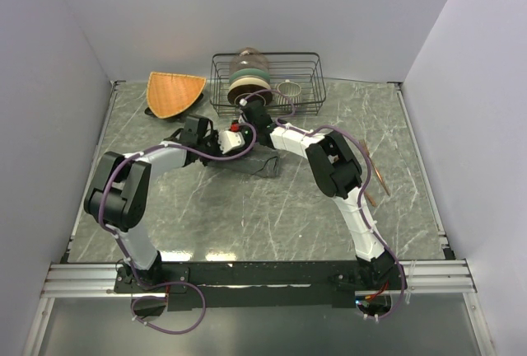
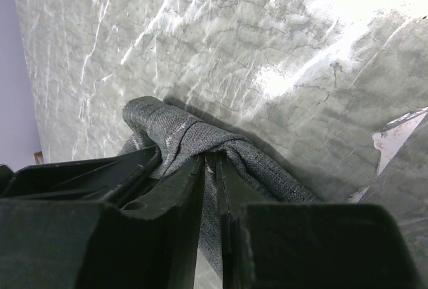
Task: Fold the napkin into a case and place the utensils inside
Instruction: Smooth out the smaller rectangle-folded napkin at the center of the board.
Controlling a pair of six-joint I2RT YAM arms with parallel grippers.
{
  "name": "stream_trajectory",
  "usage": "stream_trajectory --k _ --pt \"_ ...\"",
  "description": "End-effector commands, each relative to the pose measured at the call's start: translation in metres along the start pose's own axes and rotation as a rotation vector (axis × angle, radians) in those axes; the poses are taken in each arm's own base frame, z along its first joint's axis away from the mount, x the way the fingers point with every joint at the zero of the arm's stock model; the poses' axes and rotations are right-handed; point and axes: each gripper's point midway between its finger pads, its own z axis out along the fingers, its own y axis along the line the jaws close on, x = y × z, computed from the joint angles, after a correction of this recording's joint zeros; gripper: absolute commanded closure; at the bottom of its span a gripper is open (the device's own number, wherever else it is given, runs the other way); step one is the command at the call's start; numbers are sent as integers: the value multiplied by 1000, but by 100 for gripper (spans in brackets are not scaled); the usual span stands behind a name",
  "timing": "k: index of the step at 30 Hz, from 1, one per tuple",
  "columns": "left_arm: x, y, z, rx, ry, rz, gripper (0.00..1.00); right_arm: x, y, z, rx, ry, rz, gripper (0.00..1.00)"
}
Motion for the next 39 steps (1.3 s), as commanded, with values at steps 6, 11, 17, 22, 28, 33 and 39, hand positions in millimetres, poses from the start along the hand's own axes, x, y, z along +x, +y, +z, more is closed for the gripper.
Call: stream_trajectory --k 6,11,17,22,28,33,39 --pt "40 -17 10 200 77 -75 92 -8 -2 2 -5 -20 -44 79" --pt "41 -21 11 244 75 -55 92 -29 20 -24 -102 -27 -52 76" --pt "42 -27 9 249 75 -27 92 -52 26 -47 -149 -41 -54 63" --pt "45 -34 4 234 77 57 92 -60 30 -46 -132 -47 -126 51" --pt "52 -51 -2 251 89 128 91 -53 29 -41 -103 -35 -192 45" --pt "57 -59 -6 240 84 212 91 -37 36 -34 -103 -13 -288 40" --pt "57 -66 -9 239 66 257 89 -30 42 -22 -111 11 -379 29"
